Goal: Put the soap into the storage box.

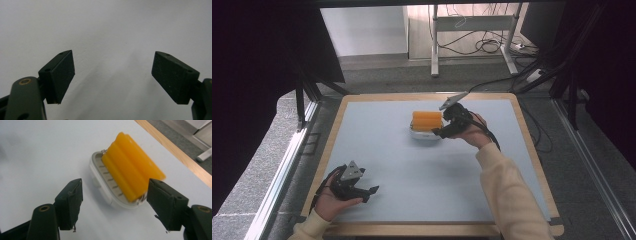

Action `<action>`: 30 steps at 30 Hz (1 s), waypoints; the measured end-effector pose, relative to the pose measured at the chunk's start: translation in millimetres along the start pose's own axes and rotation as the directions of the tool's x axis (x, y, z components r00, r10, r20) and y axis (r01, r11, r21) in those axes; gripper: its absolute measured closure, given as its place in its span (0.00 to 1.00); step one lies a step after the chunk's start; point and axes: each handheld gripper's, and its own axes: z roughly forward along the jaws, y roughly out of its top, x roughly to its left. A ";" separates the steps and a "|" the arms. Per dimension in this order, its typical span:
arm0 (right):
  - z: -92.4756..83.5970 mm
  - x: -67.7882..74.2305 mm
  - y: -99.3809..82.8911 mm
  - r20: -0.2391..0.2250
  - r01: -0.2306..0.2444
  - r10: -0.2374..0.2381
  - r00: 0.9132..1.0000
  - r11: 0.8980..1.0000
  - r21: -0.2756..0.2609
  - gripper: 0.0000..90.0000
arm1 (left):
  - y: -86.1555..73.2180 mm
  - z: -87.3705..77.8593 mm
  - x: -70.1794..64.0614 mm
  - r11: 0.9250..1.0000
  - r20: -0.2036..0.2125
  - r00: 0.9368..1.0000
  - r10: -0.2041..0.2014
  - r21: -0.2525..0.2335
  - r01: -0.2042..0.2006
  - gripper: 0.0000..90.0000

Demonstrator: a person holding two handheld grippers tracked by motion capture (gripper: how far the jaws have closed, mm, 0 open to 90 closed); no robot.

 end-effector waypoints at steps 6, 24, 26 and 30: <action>-37.5 30.6 -51.6 0.031 -0.067 0.069 0.997 0.996 -0.059 0.29 | 0.5 -0.4 -0.3 1.000 -0.002 1.000 -0.002 -0.003 0.002 0.21; -54.3 73.5 -145.6 0.046 -0.140 0.145 0.988 0.986 -0.093 0.23 | 3.2 2.8 -0.3 1.000 -0.005 1.000 0.000 0.003 0.000 0.21; -52.6 73.8 -148.1 0.049 -0.145 0.150 0.987 0.985 -0.095 0.23 | 3.6 2.4 0.5 1.000 -0.006 1.000 0.000 0.003 0.000 0.21; -52.7 73.1 -151.9 0.050 -0.170 0.177 0.983 0.978 -0.120 0.23 | 4.8 -0.8 1.2 1.000 -0.010 1.000 -0.003 -0.008 0.003 0.21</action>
